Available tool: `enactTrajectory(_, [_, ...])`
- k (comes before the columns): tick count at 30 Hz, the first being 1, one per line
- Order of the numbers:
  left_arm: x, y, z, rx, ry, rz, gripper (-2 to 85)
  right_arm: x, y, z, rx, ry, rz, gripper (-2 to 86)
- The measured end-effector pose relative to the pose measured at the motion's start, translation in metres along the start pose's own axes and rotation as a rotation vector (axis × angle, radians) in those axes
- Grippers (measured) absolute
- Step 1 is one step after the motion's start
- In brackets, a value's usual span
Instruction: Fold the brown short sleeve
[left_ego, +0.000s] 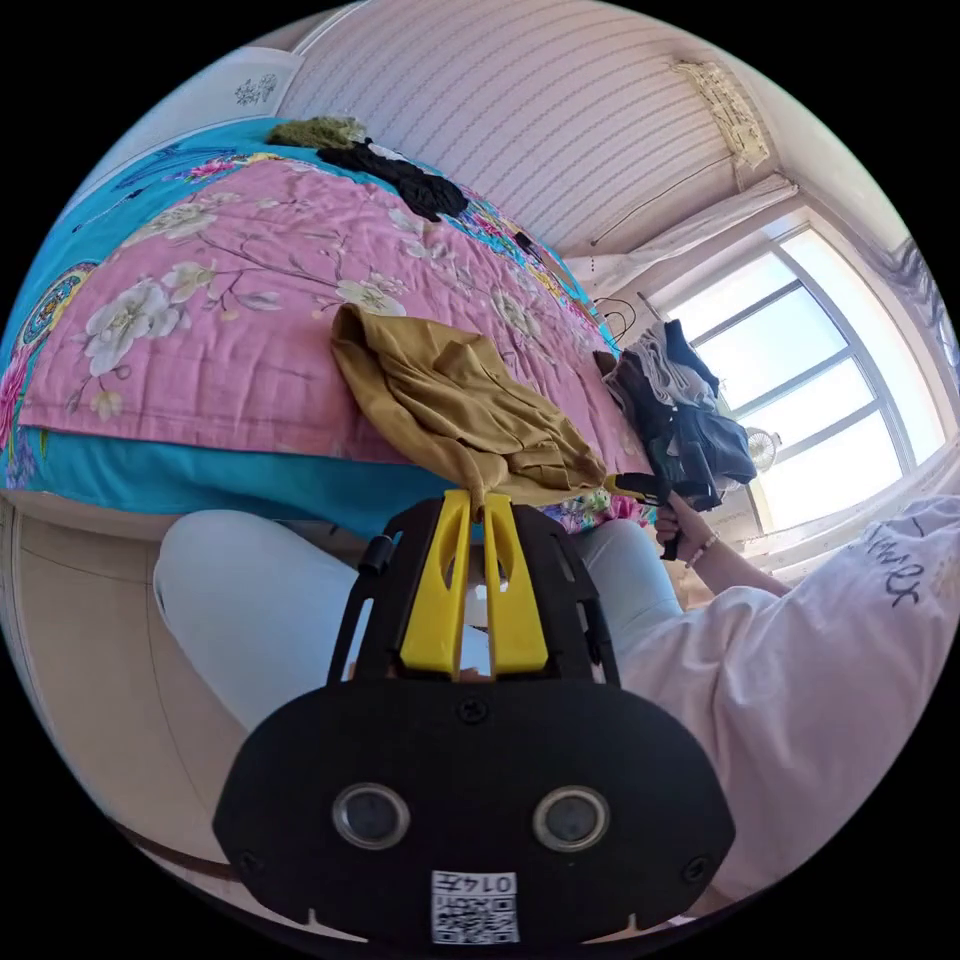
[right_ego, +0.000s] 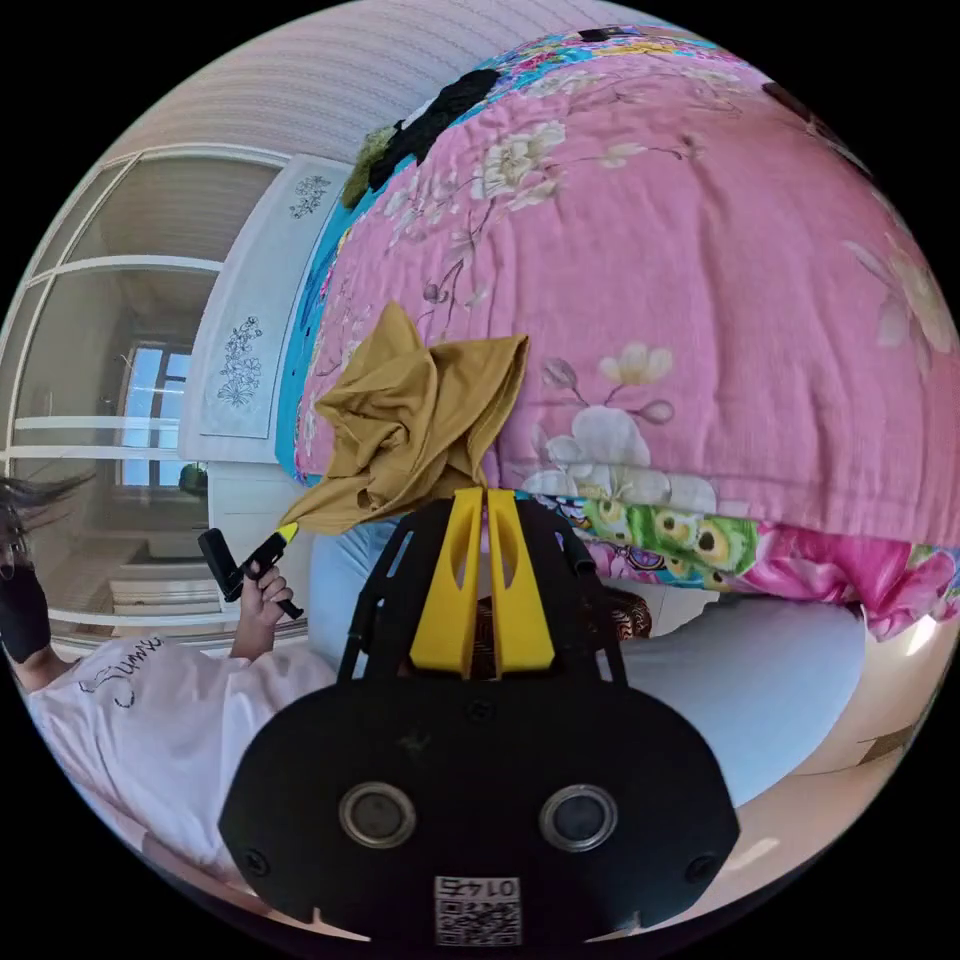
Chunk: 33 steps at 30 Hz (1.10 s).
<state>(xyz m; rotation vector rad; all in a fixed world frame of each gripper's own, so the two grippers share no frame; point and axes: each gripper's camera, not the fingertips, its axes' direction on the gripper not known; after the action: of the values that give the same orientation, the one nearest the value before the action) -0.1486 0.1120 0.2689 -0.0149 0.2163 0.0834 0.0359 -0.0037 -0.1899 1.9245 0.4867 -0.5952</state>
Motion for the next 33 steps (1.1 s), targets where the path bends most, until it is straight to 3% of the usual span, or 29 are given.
enactTrajectory(11, [0.032,0.008,-0.045,0.053,-0.077,0.040,-0.7,0.032,0.027,-0.004,0.064,-0.021,0.008,2.0])
enactTrajectory(16, [0.039,0.009,-0.051,0.047,-0.072,0.031,-0.8,0.058,0.036,-0.016,0.196,0.027,0.102,7.6])
enactTrajectory(23, [0.050,0.003,-0.065,0.043,-0.081,0.051,-0.7,0.068,0.031,0.004,0.176,0.067,0.114,10.7])
enactTrajectory(33, [0.057,0.007,-0.088,0.046,-0.079,0.053,-0.6,0.053,0.062,-0.013,0.194,0.205,-0.042,10.1])
